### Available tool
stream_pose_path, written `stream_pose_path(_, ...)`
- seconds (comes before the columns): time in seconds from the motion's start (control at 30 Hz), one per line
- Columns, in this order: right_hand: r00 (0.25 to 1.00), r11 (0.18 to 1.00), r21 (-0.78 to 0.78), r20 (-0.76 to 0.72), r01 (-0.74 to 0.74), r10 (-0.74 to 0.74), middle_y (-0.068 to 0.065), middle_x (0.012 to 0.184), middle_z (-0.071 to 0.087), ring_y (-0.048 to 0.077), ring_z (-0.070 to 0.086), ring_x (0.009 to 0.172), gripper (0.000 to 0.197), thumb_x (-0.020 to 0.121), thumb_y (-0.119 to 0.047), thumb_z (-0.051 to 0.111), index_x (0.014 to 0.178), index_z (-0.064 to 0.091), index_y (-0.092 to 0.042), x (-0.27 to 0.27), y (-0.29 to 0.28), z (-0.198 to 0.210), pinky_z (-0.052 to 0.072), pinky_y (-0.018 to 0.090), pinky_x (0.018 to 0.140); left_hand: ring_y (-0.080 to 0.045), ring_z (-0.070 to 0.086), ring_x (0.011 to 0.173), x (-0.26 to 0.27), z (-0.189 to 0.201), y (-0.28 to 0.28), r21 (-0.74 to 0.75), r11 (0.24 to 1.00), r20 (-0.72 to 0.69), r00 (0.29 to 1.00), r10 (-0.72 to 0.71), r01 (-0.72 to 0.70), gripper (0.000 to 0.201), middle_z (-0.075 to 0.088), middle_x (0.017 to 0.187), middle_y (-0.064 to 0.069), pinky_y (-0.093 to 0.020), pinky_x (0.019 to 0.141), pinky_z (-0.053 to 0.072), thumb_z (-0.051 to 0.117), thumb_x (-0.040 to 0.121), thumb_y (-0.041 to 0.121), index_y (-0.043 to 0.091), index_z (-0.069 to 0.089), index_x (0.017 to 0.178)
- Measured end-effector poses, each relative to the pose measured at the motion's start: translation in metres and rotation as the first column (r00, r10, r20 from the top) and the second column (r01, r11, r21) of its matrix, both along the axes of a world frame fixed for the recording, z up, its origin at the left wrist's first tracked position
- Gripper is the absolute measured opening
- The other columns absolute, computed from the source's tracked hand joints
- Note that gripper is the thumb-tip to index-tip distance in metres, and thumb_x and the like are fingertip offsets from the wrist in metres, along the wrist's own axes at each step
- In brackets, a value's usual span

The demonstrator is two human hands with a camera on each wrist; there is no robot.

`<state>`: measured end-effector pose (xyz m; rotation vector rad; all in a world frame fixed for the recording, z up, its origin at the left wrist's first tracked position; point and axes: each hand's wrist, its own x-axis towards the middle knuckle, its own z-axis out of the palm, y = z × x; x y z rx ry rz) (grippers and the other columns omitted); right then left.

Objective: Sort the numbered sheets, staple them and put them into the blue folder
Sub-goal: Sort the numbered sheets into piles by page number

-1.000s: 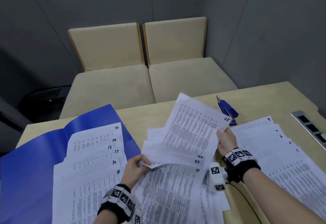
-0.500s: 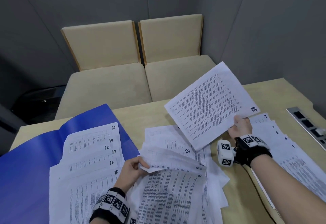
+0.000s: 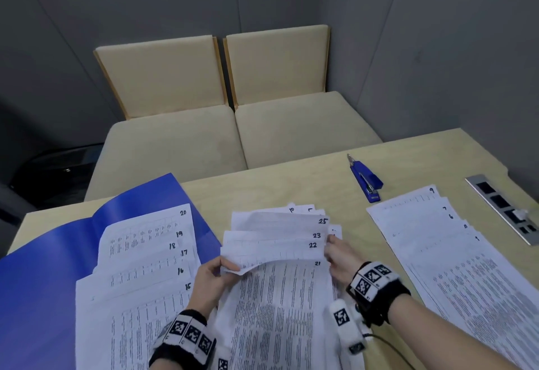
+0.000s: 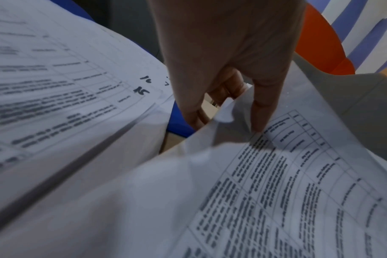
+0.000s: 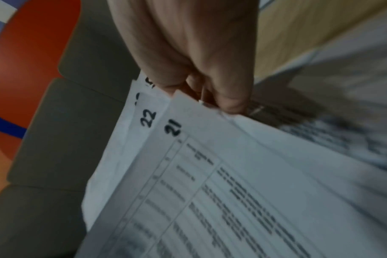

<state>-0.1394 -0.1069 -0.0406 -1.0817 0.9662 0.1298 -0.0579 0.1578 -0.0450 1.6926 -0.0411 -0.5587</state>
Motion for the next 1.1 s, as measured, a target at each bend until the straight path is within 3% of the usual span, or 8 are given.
stream_pose_path(0.17,0.993,0.989,0.096,-0.026,-0.112,0.115,0.014,0.093,0.068,0.03,0.064,0.085,0.017,0.087,0.003,0.054,0.101,0.062,-0.001,-0.008,0.008,-0.007,0.055,0.042,0.075,-0.017,0.062,0.069,-0.005,-0.001,0.002,0.024,0.998,0.013,0.998,0.059,-0.059,0.018,0.068,0.06,0.002,-0.024,0.066,0.047,0.067,0.075,-0.016,-0.002,0.061,0.066)
stream_pose_path(0.27,0.996,0.997,0.009,-0.041,-0.081,0.081,0.012,0.081,0.064,0.025,0.059,0.07,0.011,0.089,-0.015,0.054,0.091,0.062,-0.009,-0.006,-0.004,-0.002,0.051,0.032,0.061,-0.012,0.061,0.065,-0.007,0.0,0.005,0.03,0.999,0.015,0.999,0.032,-0.033,0.018,0.067,0.057,0.004,-0.013,0.058,0.048,0.066,0.074,-0.018,-0.003,0.062,0.065)
stream_pose_path(0.37,0.991,0.984,-0.135,-0.057,0.113,-0.121,0.015,0.069,0.048,0.02,0.045,0.047,0.016,0.089,0.006,0.041,0.086,0.055,-0.002,-0.001,-0.013,-0.009,0.039,0.024,0.043,-0.011,0.061,0.063,-0.007,0.001,0.007,0.023,1.0,0.001,1.0,0.016,-0.016,0.018,0.066,0.057,0.004,-0.009,0.054,0.046,0.065,0.073,-0.019,-0.004,0.062,0.065)
stream_pose_path(0.5,0.976,0.915,-0.386,-0.213,-0.119,0.037,0.019,0.061,0.058,0.024,0.05,0.045,0.018,0.082,0.01,0.051,0.074,0.057,-0.006,0.004,-0.002,-0.011,0.041,0.025,0.042,-0.016,0.06,0.068,-0.007,0.0,0.008,0.037,0.999,-0.011,1.0,0.02,-0.019,0.018,0.067,0.06,0.002,-0.015,0.058,0.048,0.066,0.073,-0.019,-0.003,0.062,0.065)
stream_pose_path(0.7,0.865,0.73,-0.493,-0.415,-0.474,0.281,0.012,0.059,0.063,0.025,0.054,0.045,0.015,0.074,-0.001,0.054,0.065,0.065,-0.006,0.018,0.002,-0.003,0.056,0.035,0.058,-0.023,0.059,0.073,-0.007,-0.007,0.015,0.068,0.997,-0.043,0.998,0.041,-0.038,0.02,0.065,0.067,-0.009,-0.029,0.067,0.046,0.066,0.073,-0.018,-0.001,0.065,0.063)
stream_pose_path(0.8,0.803,0.616,-0.532,-0.499,-0.581,0.326,0.01,0.067,0.069,0.025,0.064,0.057,0.014,0.073,-0.007,0.058,0.064,0.069,-0.007,0.02,0.011,-0.001,0.058,0.033,0.066,-0.024,0.057,0.074,-0.006,-0.012,0.019,0.109,0.994,-0.05,0.998,0.034,-0.029,0.012,0.063,0.066,-0.009,-0.03,0.066,0.045,0.068,0.071,-0.015,-0.005,0.066,0.066)
stream_pose_path(0.93,0.748,0.453,-0.599,-0.576,-0.66,0.329,0.004,0.111,0.06,0.024,0.06,0.087,0.008,0.084,-0.017,0.059,0.089,0.065,-0.013,0.02,0.022,-0.009,0.047,0.027,0.068,-0.025,0.058,0.075,-0.006,-0.015,0.023,0.125,0.991,-0.057,0.997,0.046,-0.039,0.008,0.064,0.067,-0.009,-0.03,0.068,0.045,0.071,0.067,-0.009,-0.003,0.067,0.065)
stream_pose_path(1.1,0.822,0.561,-0.608,-0.486,-0.561,0.295,0.005,0.115,0.063,0.025,0.06,0.106,0.02,0.088,-0.009,0.048,0.099,0.065,-0.013,0.021,0.021,-0.013,0.046,0.026,0.08,-0.024,0.057,0.075,-0.009,-0.011,0.027,0.103,0.994,-0.053,0.997,0.051,-0.046,0.007,0.063,0.067,-0.01,-0.029,0.067,0.044,0.071,0.062,-0.003,-0.003,0.065,0.063)
